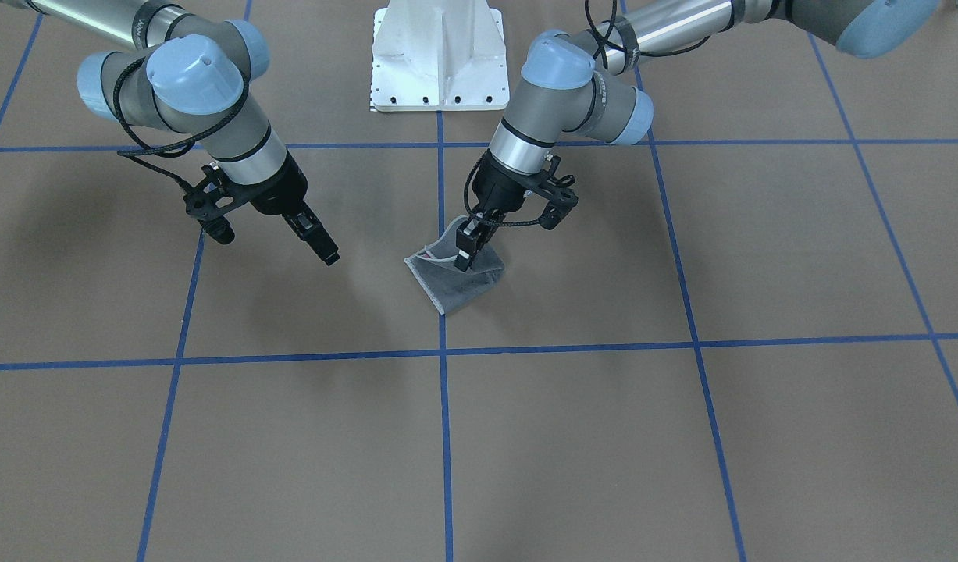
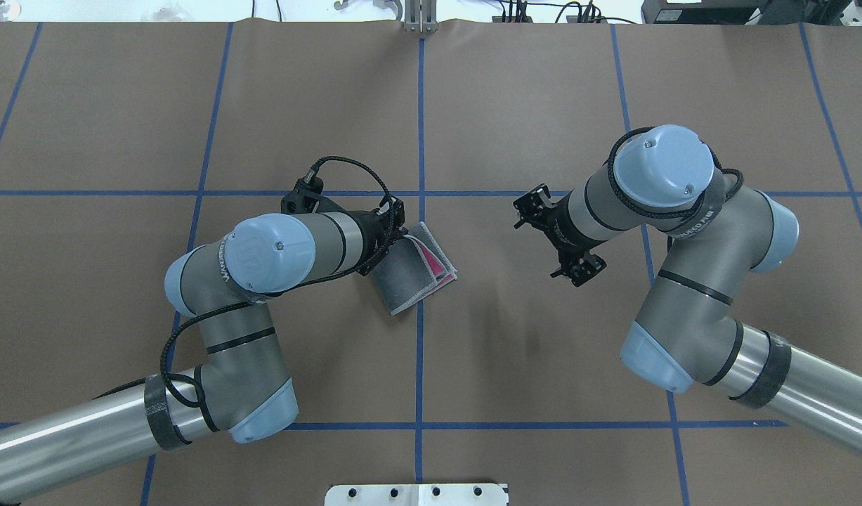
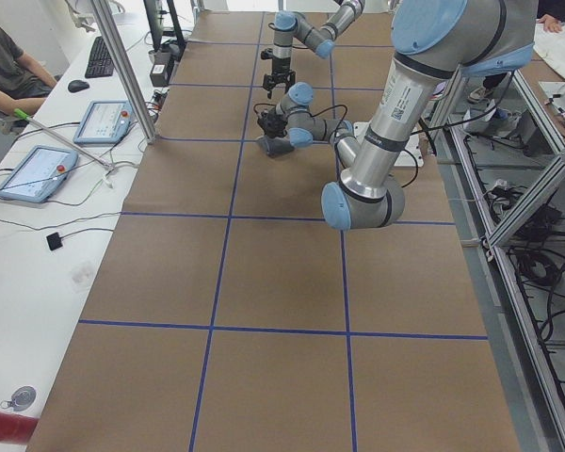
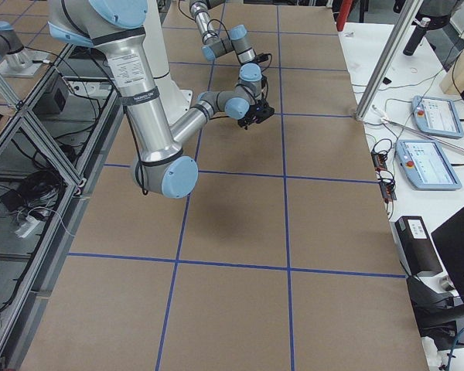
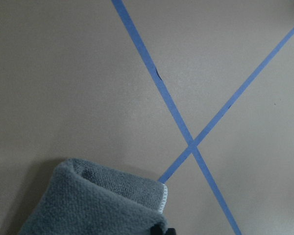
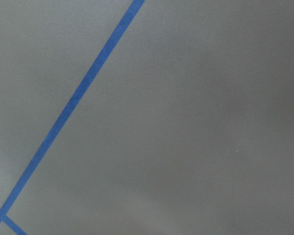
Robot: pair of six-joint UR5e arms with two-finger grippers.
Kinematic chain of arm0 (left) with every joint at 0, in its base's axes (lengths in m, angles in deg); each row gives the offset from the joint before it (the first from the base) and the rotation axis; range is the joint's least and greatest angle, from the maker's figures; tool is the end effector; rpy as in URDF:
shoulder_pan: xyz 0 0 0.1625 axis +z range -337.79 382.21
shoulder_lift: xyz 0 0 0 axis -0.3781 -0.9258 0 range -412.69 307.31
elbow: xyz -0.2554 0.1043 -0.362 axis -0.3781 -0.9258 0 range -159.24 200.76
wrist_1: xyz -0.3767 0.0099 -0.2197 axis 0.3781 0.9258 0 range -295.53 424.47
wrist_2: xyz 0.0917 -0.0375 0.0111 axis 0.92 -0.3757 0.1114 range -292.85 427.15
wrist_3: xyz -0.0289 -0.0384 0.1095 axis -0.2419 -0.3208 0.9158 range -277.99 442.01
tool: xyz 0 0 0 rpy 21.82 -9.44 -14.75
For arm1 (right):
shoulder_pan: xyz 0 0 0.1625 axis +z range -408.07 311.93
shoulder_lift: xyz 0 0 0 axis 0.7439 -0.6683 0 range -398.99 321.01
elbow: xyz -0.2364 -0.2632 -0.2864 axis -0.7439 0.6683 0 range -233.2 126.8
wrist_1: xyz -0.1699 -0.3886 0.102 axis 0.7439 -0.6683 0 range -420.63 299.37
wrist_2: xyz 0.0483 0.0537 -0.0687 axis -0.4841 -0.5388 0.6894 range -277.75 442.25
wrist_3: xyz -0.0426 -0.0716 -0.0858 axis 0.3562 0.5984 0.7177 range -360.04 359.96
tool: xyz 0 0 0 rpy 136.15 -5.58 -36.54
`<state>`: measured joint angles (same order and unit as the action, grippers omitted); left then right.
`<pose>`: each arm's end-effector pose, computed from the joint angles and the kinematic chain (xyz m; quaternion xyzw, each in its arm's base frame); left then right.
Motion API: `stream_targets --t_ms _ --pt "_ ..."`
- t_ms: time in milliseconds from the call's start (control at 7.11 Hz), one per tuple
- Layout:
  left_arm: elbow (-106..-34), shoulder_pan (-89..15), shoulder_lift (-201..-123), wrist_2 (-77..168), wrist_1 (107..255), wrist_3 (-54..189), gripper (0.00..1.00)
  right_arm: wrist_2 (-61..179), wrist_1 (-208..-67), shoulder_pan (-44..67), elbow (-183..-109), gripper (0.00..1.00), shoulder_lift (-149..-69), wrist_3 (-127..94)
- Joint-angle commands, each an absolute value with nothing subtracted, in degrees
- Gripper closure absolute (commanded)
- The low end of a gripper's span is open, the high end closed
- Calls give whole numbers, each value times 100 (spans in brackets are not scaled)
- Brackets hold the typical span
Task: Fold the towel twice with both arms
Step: 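Fold the lifted end away from the robot over the strip's far half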
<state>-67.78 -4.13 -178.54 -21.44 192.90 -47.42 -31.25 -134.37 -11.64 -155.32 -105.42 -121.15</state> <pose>0.6143 -0.4563 0.2369 -0.0578 0.5908 -0.4430 0.6718 -0.4859 -0.4651 0.3266 -0.1629 -0.4367 0.4151 0.7813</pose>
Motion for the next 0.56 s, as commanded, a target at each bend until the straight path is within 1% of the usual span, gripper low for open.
stream_targets --t_ms 0,281,422 --pt "-6486 -442 -18108 -2162 19296 -4745 100 -3122 -13437 -1168 -15524 0 -10544 -12115" --pt "-6353 -511 -18198 -2171 19296 -4745 100 -3122 -13437 -1168 -15524 0 -10552 -12115" --pt "-6074 -538 -18389 -2171 19296 -4737 100 -3122 -13437 -1168 -15533 0 -10552 -12115"
